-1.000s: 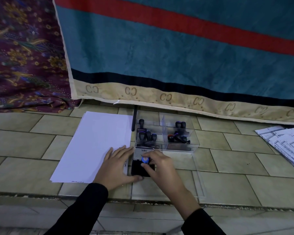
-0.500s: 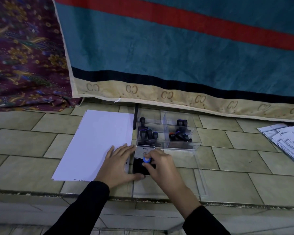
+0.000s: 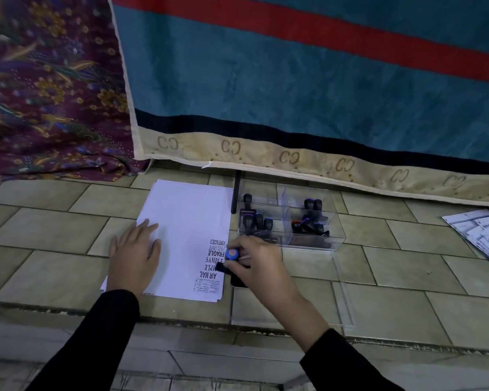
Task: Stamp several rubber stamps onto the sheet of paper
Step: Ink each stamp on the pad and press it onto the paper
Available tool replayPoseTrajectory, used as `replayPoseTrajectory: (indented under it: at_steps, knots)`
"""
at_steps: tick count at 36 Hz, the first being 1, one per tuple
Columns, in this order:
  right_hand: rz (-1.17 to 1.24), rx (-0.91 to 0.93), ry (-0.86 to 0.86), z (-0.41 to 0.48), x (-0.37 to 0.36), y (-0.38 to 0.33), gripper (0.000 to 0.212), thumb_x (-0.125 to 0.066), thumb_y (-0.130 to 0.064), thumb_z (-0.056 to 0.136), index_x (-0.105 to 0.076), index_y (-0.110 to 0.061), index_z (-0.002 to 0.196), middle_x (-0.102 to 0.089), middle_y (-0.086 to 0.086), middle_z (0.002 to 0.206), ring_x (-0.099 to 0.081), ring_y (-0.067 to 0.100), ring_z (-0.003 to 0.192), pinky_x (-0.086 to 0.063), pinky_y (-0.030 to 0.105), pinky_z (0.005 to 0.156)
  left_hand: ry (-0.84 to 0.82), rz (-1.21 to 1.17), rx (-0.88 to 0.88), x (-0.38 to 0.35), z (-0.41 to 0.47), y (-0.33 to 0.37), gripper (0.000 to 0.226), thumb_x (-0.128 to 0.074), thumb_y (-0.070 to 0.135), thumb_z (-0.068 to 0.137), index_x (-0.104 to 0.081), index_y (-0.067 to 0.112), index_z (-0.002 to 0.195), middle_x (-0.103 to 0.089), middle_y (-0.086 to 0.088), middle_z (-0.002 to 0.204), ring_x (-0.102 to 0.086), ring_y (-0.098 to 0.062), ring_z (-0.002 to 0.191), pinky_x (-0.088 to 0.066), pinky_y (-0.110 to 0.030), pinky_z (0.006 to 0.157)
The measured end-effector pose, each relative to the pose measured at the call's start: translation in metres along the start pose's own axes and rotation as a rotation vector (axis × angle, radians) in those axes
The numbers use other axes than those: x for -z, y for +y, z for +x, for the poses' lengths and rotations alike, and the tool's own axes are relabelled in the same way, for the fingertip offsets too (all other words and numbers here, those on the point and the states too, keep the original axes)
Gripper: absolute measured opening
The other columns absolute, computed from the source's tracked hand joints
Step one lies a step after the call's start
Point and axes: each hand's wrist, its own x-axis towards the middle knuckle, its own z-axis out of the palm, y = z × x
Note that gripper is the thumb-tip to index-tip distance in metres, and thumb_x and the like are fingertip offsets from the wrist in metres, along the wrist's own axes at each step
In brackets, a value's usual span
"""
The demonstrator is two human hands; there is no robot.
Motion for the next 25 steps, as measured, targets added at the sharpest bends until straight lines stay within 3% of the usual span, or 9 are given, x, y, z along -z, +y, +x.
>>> replayPoseTrajectory:
  at_steps: [2,6,9,15,25]
  knots:
    - [0.035,0.037,-0.039,0.005,-0.013,-0.011,0.02,-0.069,-0.007,0.081,-0.064,-0.012,0.099,-0.06,-0.001,0.092,-0.064,0.009,0.081,-0.053,0.01,0.074,-0.031,0.073,0.035,-0.003,-0.002,-0.003,0.04,-0.046,0.024,0.097,-0.048,0.018,0.136,-0.036,-0.003,0.153,-0.022,-0.021,0.145,-0.007,-0.048,0.117]
    - [0.041,0.081,-0.118,0.013,-0.037,-0.026,0.018,-0.064,-0.01,0.085,-0.063,-0.012,0.102,-0.063,0.005,0.099,-0.065,0.015,0.083,-0.057,0.029,0.079,-0.047,0.121,0.036,-0.005,-0.005,-0.002,0.039,-0.044,0.024,0.098,-0.048,0.016,0.136,-0.036,-0.005,0.153,-0.023,-0.02,0.145,-0.008,-0.049,0.117]
    - [0.016,0.088,-0.145,0.015,-0.048,-0.033,0.015,-0.062,-0.012,0.085,-0.062,-0.011,0.101,-0.063,0.006,0.098,-0.062,0.018,0.082,-0.055,0.035,0.079,-0.036,0.096,0.046,-0.004,-0.006,0.0,0.038,-0.045,0.022,0.097,-0.049,0.015,0.134,-0.038,-0.005,0.152,-0.025,-0.02,0.144,-0.011,-0.048,0.118]
    - [-0.029,0.101,-0.222,0.015,-0.054,-0.033,0.02,-0.06,-0.01,0.088,-0.062,-0.008,0.108,-0.063,0.009,0.106,-0.062,0.022,0.094,-0.054,0.036,0.085,-0.023,0.064,0.052,-0.003,-0.007,0.003,0.039,-0.044,0.02,0.096,-0.049,0.014,0.134,-0.038,-0.004,0.152,-0.025,-0.02,0.144,-0.012,-0.045,0.118]
    - [-0.043,0.136,-0.262,0.013,-0.056,-0.034,0.02,-0.06,-0.01,0.088,-0.061,-0.008,0.108,-0.062,0.009,0.106,-0.061,0.022,0.093,-0.054,0.036,0.084,-0.013,0.07,0.053,-0.005,-0.005,0.001,0.039,-0.044,0.02,0.096,-0.05,0.015,0.133,-0.039,-0.004,0.151,-0.026,-0.02,0.143,-0.013,-0.045,0.118]
